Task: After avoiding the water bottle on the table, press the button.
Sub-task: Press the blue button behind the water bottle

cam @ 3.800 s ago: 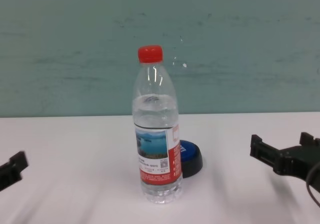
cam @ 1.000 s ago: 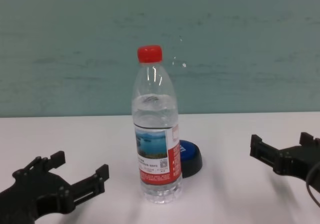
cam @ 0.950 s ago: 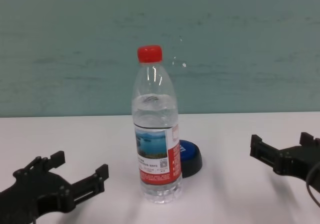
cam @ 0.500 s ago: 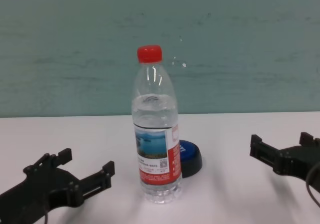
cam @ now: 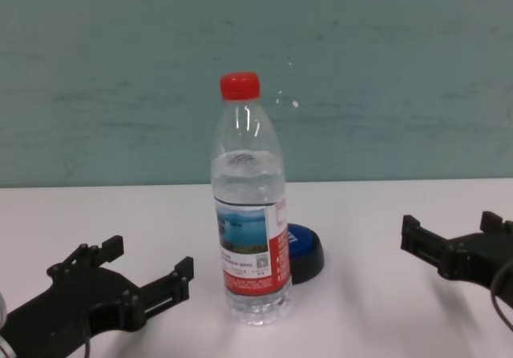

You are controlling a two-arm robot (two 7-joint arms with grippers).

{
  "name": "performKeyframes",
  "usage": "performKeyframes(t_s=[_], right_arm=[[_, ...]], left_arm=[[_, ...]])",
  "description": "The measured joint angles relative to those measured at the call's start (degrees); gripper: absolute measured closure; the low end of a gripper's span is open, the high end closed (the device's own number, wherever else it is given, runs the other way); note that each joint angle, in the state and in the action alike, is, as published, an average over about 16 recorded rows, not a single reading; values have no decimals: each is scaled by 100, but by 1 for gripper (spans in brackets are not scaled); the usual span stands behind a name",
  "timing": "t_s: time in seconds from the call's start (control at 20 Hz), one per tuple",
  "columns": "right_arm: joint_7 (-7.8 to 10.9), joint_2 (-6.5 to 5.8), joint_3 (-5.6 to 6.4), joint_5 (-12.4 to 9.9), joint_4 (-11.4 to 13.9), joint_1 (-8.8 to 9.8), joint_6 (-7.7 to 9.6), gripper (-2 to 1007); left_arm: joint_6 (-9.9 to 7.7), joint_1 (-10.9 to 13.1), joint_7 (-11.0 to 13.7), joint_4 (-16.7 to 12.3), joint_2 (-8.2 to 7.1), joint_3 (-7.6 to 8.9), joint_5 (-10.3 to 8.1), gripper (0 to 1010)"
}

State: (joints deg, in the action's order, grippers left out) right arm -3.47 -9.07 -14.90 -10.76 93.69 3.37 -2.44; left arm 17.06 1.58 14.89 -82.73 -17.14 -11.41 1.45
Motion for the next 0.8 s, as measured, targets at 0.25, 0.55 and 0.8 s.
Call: performKeyframes(t_s=[0.25, 0.55, 0.8], right_arm=[[0, 0, 0, 0, 0, 0, 0, 1], [0, 1, 0, 0, 0, 0, 0, 1], [0, 1, 0, 0, 0, 0, 0, 1]], left_arm=[[-15, 48, -37, -64, -1, 4, 27, 10], [-45, 226, -19, -272, -88, 104, -33, 10], [-69, 485, 36, -572, -231, 292, -163, 10]])
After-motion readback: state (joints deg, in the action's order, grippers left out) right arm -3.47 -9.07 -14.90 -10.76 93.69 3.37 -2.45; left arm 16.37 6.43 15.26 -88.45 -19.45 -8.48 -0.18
